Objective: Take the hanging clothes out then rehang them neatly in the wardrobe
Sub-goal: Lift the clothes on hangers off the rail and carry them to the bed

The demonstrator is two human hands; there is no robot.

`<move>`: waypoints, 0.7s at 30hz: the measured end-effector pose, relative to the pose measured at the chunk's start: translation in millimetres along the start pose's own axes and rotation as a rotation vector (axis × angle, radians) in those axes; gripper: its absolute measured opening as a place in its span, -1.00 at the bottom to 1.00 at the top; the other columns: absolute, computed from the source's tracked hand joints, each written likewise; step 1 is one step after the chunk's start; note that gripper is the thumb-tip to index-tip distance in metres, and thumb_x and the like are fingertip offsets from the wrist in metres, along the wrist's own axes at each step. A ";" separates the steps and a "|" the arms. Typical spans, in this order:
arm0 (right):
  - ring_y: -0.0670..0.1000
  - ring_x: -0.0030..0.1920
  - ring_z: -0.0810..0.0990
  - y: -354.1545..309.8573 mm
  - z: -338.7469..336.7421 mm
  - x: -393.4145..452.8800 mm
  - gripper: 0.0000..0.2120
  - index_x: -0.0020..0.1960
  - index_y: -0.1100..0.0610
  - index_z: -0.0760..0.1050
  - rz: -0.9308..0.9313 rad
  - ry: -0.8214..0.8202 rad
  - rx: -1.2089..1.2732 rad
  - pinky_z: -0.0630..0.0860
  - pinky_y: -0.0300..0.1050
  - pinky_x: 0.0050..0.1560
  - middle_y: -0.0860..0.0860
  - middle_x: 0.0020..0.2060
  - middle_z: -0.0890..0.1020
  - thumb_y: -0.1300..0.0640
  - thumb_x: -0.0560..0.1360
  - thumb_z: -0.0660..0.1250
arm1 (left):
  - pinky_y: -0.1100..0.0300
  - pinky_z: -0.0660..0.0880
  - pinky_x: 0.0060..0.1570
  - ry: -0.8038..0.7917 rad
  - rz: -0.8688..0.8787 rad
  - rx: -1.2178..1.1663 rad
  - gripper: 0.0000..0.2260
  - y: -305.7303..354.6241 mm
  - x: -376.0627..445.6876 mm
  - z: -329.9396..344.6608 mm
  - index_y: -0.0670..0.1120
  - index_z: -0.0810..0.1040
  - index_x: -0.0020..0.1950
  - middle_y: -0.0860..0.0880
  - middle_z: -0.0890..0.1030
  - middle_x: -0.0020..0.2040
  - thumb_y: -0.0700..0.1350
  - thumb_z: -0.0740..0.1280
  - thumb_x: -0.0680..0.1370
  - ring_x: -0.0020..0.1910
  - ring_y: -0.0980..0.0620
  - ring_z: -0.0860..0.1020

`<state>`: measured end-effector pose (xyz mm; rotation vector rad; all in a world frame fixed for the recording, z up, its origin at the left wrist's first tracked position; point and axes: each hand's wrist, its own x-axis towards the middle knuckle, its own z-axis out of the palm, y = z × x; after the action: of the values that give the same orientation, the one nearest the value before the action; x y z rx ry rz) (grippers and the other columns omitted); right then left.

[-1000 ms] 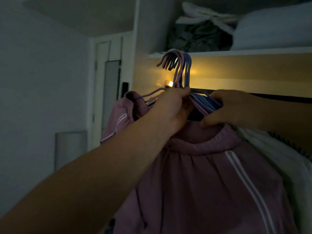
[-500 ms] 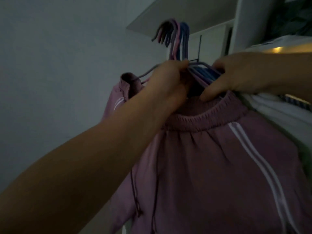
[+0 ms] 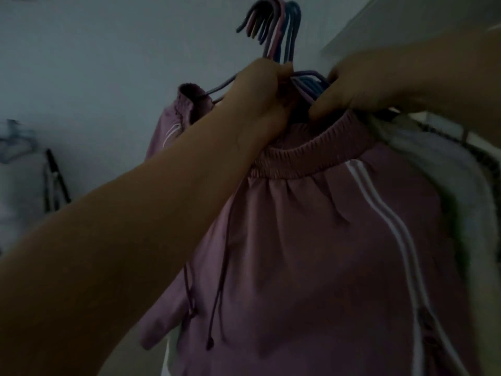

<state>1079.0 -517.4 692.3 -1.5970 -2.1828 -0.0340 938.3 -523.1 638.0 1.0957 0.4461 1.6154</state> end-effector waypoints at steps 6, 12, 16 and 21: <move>0.00 -0.27 0.49 -33.5 65.2 34.8 -0.58 0.05 0.18 0.44 -0.275 -0.078 0.150 0.43 -0.21 -0.31 0.05 -0.22 0.50 -0.02 0.32 0.43 | 0.00 0.33 0.30 0.269 0.072 0.062 -0.68 0.9 2.8 -27.9 -0.38 0.32 0.35 -0.28 0.43 0.32 -0.28 0.08 0.62 0.32 -0.20 0.41; -0.04 -0.34 0.38 -68.9 109.0 78.7 -0.62 0.08 0.21 0.42 -0.481 -0.046 0.290 0.34 -0.21 -0.40 0.05 -0.31 0.39 0.00 0.40 0.38 | 0.16 0.47 0.02 0.573 0.154 0.387 -0.66 15.4 11.3 -69.1 -0.36 0.31 0.36 -0.27 0.47 0.28 -0.22 0.11 0.63 -0.17 -0.05 0.47; -0.03 -0.38 0.36 -106.9 139.5 101.5 -0.59 0.11 0.32 0.46 -0.532 -0.018 0.264 0.27 -0.20 -0.45 0.06 -0.35 0.38 0.02 0.43 0.35 | 0.08 0.45 0.11 0.451 0.150 0.187 -0.74 28.5 -5.7 -114.8 -0.32 0.40 0.17 -0.27 0.47 0.18 -0.17 0.11 0.61 0.01 -0.13 0.51; -0.01 -0.39 0.38 -168.8 190.0 131.6 -0.62 0.07 0.33 0.50 -0.642 -0.098 0.200 0.31 -0.21 -0.44 0.06 -0.36 0.41 0.04 0.44 0.34 | 0.19 0.47 -0.03 0.614 0.126 0.315 -0.71 55.0 -32.0 -199.7 -0.24 0.48 0.18 -0.18 0.54 0.14 -0.10 0.14 0.59 0.01 -0.05 0.54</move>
<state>830.8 -404.0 605.9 -0.7607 -2.5899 0.0701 741.8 -522.9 565.0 0.8425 1.0808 2.0357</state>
